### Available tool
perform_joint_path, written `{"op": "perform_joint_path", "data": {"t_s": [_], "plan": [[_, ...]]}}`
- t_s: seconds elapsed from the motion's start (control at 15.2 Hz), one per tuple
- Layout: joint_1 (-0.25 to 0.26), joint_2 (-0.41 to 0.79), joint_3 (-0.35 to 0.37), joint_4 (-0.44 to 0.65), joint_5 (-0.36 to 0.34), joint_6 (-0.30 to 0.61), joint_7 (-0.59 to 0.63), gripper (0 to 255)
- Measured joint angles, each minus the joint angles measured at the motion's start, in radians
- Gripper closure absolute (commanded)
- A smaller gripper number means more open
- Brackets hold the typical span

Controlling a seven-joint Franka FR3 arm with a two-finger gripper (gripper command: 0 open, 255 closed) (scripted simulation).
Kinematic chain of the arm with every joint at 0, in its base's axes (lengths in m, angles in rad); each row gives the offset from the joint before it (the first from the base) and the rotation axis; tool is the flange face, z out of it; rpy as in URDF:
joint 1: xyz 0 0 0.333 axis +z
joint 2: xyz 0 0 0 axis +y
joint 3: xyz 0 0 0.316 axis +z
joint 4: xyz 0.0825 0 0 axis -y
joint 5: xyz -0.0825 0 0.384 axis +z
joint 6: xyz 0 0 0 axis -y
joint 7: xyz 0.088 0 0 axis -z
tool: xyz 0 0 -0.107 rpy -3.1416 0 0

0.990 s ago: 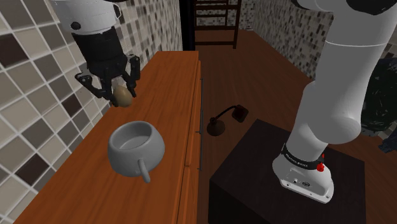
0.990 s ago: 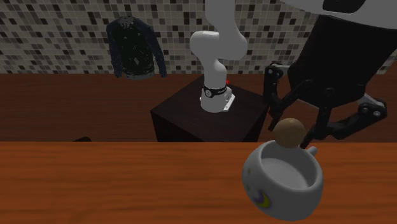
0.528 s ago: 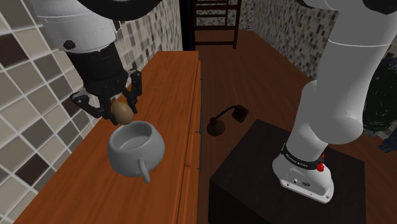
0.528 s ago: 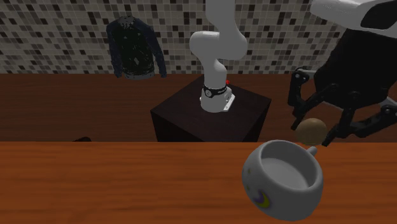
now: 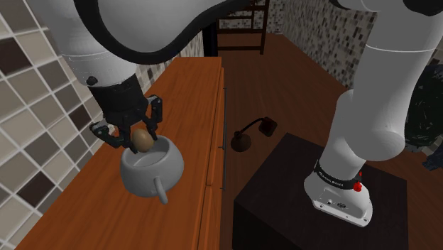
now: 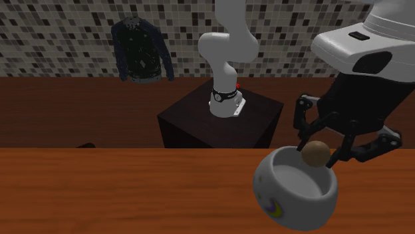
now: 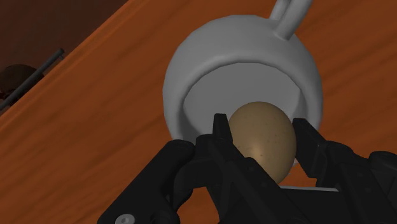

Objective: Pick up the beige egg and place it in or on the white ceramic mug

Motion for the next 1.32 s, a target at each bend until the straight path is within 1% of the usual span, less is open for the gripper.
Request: {"op": "perform_joint_path", "data": {"t_s": [0.2, 0.53, 0.59, 0.99, 1.32], "plan": [[0.0, 0.003, 0.0, -0.028, -0.003, 0.03, 0.005, 255], [0.0, 0.004, 0.0, -0.032, -0.004, 0.035, 0.006, 255], [0.0, 0.004, 0.0, -0.032, -0.004, 0.035, 0.006, 0], [0.0, 0.004, 0.0, -0.032, -0.004, 0.035, 0.006, 0], [0.007, 0.003, 0.005, 0.076, 0.0, -0.072, 0.001, 0]]}}
